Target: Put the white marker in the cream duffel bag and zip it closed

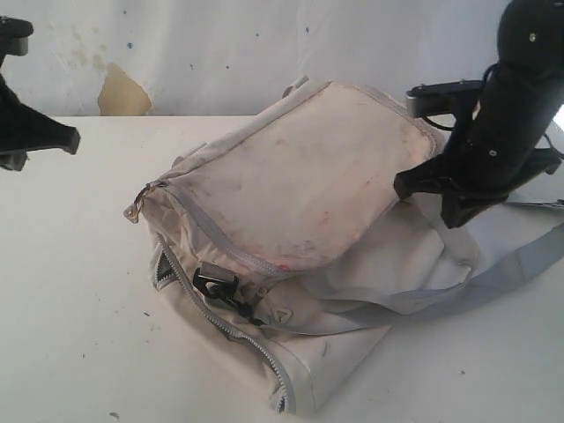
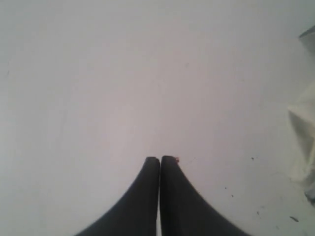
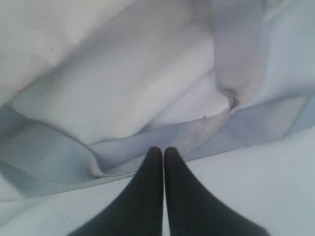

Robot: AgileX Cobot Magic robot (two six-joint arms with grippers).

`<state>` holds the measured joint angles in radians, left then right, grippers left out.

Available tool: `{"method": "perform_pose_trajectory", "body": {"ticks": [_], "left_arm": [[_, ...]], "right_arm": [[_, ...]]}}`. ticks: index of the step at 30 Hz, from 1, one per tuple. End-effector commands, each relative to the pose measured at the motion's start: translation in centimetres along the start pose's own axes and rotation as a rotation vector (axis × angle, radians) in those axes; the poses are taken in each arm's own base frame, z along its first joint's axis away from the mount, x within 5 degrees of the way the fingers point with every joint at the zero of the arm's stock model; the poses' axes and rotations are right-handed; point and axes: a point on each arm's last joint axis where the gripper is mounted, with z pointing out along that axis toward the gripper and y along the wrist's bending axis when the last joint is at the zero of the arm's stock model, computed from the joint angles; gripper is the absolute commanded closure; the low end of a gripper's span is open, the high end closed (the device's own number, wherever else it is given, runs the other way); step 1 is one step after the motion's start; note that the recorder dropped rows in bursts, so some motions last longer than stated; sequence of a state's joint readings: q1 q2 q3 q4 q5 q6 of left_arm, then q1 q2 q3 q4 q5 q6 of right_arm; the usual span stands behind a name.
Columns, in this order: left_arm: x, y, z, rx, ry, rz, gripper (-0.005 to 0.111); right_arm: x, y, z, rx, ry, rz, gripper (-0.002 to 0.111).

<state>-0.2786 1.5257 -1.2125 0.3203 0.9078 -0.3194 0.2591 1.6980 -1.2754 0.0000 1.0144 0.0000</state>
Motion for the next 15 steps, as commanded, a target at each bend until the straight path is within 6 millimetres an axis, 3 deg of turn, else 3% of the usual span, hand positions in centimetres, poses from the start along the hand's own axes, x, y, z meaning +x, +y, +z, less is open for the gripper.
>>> {"method": "perform_pose_trajectory", "body": {"ticks": [1,5,9,15], "left_arm": [[0.9,2.2,0.9,0.063,0.047,-0.106,0.107],[1.4,3.3,1.6,0.186,0.074,-0.145,0.107],[1.7,4.4,1.8,0.182,0.085,-0.148,0.107],[1.7,4.8,1.9,0.151,0.079,-0.097,0.107]], "right_arm": [[1.0,-3.2,0.8,0.007,0.004,0.099,0.108],[1.7,-5.5,1.5,-0.041,-0.008,0.159,0.108],[2.1,-7.5,1.6,-0.028,-0.022,0.212,0.108],[2.1,-7.9,1.6,-0.015,-0.042,0.214,0.108]]}}
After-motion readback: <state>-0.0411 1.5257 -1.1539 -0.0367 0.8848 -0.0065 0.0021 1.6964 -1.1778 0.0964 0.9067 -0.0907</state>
